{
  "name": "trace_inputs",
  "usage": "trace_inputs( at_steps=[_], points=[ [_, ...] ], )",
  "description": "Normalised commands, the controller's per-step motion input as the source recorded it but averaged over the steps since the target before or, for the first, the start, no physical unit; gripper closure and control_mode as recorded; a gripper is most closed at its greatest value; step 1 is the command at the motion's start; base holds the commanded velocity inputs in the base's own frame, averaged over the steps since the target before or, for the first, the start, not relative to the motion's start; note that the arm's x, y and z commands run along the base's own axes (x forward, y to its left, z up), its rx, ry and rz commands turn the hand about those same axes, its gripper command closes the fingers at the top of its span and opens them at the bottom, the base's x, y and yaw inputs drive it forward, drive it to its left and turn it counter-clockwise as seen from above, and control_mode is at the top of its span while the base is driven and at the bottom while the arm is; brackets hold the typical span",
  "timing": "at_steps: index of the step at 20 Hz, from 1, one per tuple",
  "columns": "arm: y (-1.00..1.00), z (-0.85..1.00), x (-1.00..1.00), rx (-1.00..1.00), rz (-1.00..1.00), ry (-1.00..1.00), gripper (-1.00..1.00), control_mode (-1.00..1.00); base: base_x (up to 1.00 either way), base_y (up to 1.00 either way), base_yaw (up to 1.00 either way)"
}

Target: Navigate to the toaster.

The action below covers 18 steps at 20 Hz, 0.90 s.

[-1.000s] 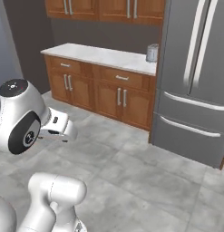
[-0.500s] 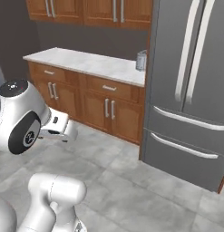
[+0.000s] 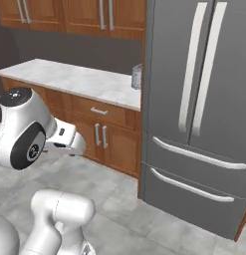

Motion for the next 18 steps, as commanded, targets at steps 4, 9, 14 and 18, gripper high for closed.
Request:
trace_inputs(
  at_steps=[4, 9, 14, 18],
  points=[
    [0.0, 0.0, 0.0, 0.0, 0.0, 0.0, -1.0, 1.0, 1.0, 0.62, -0.34],
    [0.0, 0.0, 0.0, 0.0, 0.0, 0.0, -1.0, 1.0, 1.0, 0.94, -0.41],
    [0.0, 0.0, 0.0, 0.0, 0.0, 0.0, -1.0, 1.0, 1.0, 0.96, -0.37],
    [0.0, 0.0, 0.0, 0.0, 0.0, 0.0, -1.0, 1.0, 1.0, 0.6, -0.33]
  ],
)
